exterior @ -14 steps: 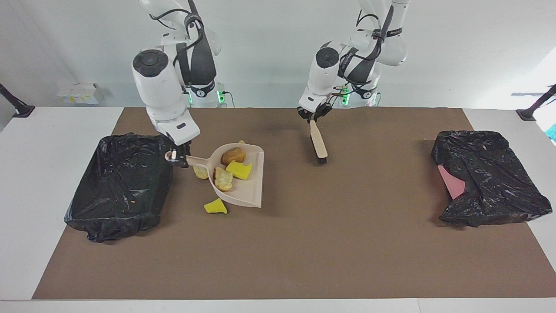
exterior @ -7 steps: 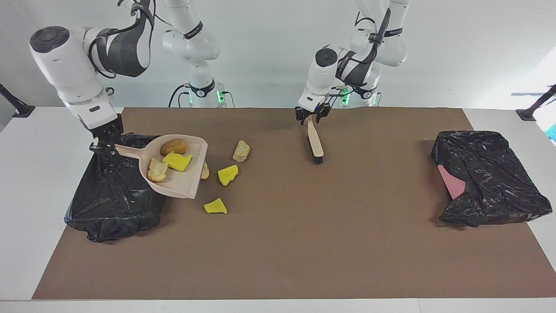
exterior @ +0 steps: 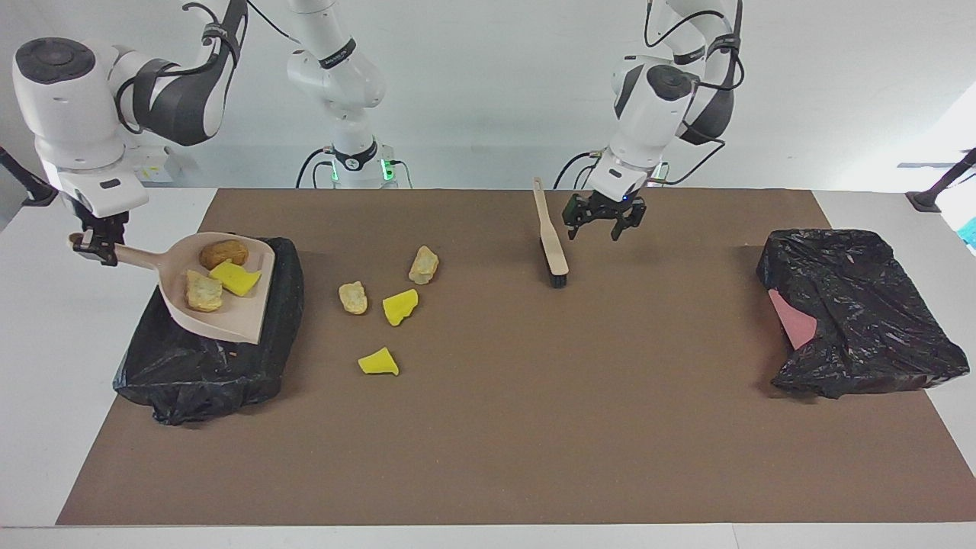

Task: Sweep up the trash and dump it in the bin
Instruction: 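Carry the dustpan to the trash bag nearest the right gripper and tip it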

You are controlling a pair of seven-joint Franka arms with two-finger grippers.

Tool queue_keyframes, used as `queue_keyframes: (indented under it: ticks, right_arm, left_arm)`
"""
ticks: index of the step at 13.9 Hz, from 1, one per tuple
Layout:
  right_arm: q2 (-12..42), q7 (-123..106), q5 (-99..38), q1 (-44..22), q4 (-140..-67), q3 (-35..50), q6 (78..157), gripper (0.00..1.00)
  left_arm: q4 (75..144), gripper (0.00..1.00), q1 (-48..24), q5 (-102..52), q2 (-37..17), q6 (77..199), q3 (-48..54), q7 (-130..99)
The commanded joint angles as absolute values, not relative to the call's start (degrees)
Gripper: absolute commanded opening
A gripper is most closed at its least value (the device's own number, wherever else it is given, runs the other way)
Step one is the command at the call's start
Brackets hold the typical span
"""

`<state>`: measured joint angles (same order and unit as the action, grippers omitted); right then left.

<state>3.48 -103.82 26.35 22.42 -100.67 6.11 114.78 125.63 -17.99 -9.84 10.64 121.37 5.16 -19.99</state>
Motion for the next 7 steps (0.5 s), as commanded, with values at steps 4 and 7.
queue_keyframes:
  ticks: [4, 7]
  right_arm:
    - [2.6, -104.2, 38.5, 22.4, -102.7, 7.3, 116.7, 0.0]
    - [2.6, -104.2, 43.4, 19.9, -102.6, 7.4, 116.5, 0.0]
  left_arm:
    - [108.0, 1.0, -7.0, -3.5, 4.0, 107.3, 5.5, -6.7]
    - [99.9, 1.0, -3.0, -1.9, 1.3, 99.2, 5.4, -0.5]
